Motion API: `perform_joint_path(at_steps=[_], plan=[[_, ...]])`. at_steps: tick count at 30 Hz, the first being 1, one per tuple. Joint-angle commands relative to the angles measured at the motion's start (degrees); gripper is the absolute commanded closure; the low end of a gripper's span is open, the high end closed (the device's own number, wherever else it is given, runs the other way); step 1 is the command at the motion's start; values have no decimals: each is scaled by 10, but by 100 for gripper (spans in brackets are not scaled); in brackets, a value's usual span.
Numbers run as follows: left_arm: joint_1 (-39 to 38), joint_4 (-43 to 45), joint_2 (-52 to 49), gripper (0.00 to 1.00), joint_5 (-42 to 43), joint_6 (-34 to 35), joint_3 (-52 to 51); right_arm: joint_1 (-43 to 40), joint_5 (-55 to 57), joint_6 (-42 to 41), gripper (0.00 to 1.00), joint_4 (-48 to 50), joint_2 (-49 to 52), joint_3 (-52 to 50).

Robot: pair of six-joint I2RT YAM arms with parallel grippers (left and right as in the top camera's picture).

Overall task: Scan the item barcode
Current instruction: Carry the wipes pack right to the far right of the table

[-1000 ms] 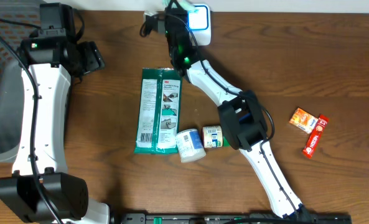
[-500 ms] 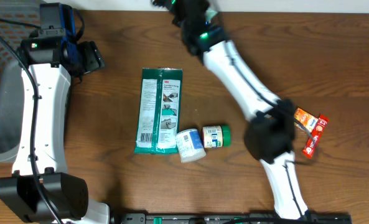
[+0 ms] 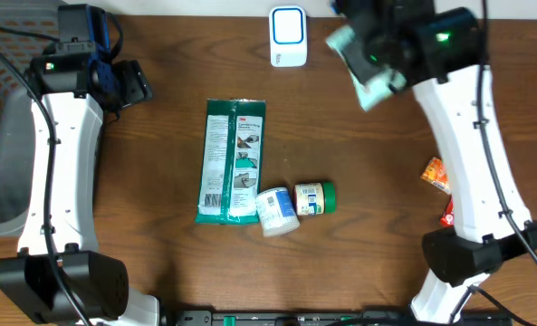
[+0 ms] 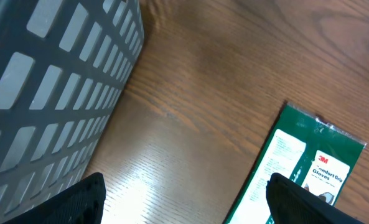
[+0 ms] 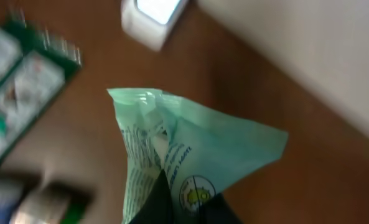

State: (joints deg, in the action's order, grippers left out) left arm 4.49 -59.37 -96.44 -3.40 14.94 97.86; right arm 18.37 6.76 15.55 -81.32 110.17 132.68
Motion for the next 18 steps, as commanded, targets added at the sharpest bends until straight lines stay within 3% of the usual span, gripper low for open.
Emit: perform_joint_path(at_steps=[1, 4, 8, 13, 18], plan=[[3, -1, 9, 18, -10, -3, 2, -37, -17, -29, 99, -56, 3, -8], [3, -1, 9, 18, -9, -3, 2, -81, -17, -34, 99, -108, 15, -36], [3, -1, 9, 18, -9, -3, 2, -139, -12, -66, 99, -85, 19, -129], [3, -1, 9, 18, -9, -3, 2, -213, 58, -123, 99, 34, 19, -269], [3, -1, 9, 18, -9, -3, 2, -287, 80, -125, 99, 208, 19, -405]])
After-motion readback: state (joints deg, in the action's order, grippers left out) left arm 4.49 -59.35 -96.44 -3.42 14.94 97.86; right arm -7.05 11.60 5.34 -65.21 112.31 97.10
